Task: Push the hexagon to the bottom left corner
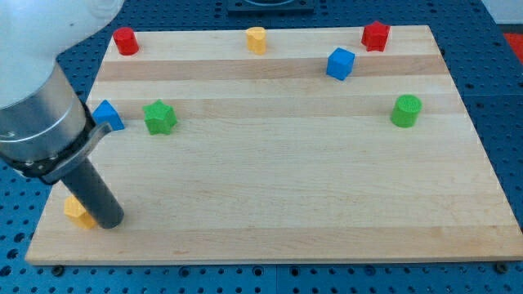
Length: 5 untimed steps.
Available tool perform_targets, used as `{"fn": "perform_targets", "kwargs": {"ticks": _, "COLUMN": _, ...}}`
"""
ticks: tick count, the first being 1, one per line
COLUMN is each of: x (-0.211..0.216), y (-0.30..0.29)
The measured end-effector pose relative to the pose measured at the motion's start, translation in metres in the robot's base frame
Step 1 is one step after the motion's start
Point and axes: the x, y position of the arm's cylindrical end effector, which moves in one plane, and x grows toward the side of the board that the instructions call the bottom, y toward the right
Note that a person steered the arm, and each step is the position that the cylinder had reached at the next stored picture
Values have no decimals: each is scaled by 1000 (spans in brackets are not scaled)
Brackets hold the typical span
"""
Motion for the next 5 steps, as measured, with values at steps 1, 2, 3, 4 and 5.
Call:
{"fn": "perform_targets", "kwargs": {"ticks": 1, "x": 7, "y": -1}}
{"fn": "perform_targets", "kwargs": {"ticks": 2, "x": 7, "y": -1}}
{"fn": "perform_targets", "kwargs": {"ticks": 3, "x": -1, "y": 4}}
{"fn": "perform_targets", "kwargs": {"ticks": 4, "x": -16, "y": 59}}
{"fn": "perform_targets", "kwargs": {"ticks": 5, "x": -22, "y": 88}}
